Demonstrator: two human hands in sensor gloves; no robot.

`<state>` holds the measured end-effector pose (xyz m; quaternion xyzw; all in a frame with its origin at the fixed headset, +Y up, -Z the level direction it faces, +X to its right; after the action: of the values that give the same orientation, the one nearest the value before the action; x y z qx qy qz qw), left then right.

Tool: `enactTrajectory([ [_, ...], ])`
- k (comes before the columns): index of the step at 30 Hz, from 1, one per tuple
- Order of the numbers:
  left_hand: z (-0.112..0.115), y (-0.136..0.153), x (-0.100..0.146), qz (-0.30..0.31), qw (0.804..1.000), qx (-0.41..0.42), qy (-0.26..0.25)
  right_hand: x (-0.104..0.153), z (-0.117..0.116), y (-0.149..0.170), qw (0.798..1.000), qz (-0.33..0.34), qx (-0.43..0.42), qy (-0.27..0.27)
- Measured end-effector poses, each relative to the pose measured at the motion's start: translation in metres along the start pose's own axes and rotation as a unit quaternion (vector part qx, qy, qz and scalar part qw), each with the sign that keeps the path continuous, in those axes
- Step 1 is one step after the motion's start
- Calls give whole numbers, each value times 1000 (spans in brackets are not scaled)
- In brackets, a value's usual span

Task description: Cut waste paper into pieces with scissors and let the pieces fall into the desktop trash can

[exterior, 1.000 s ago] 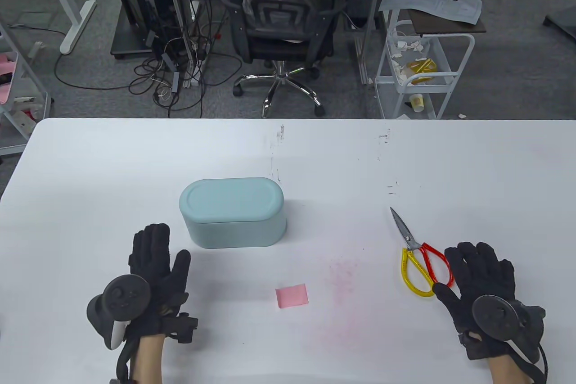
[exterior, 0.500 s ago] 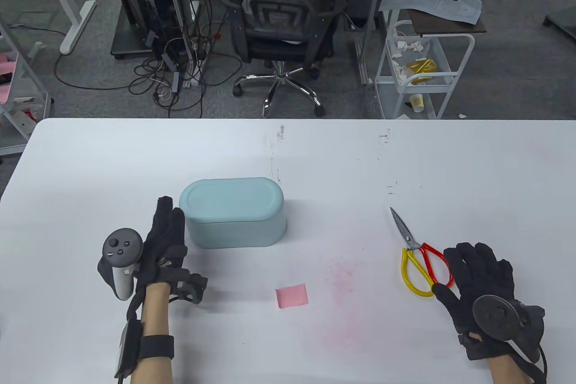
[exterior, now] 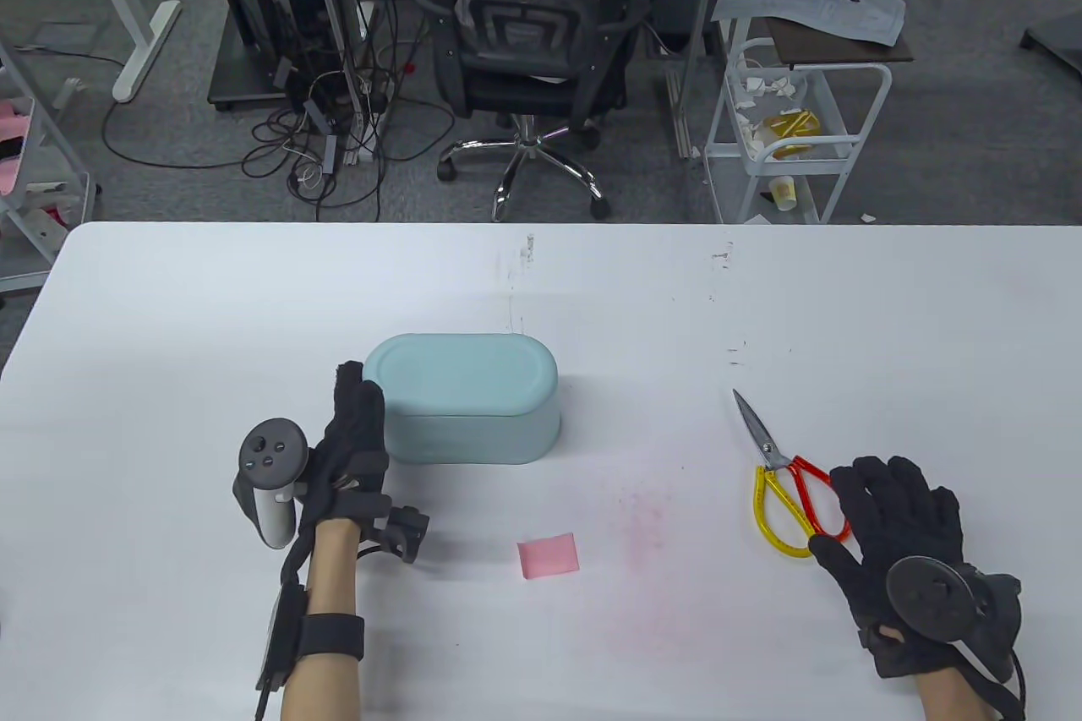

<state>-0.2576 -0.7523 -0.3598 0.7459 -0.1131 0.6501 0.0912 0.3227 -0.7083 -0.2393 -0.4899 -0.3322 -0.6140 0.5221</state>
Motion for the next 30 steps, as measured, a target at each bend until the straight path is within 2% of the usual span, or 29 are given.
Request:
enactTrajectory([
  [15,65,-20,7,35,996,-29,81,1,1,0,1000,2,-4,5],
  [30,97,-27,16,50,991,-8,121,0,-2,0,1000,0,-4,-5],
])
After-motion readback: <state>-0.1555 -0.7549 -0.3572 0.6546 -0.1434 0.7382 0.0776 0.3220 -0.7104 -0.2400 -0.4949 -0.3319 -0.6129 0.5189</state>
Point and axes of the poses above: the tracker on the back of each hand, its own y axis roughly to the little-finger side, its own x axis roughly from the fingertips to the wrist, z = x × y, the point moved 3 cm from there along -x, roughly from the wrist to the fingertips, and after that the axes turned 5 degrees about -y, right-handed, at the moved point
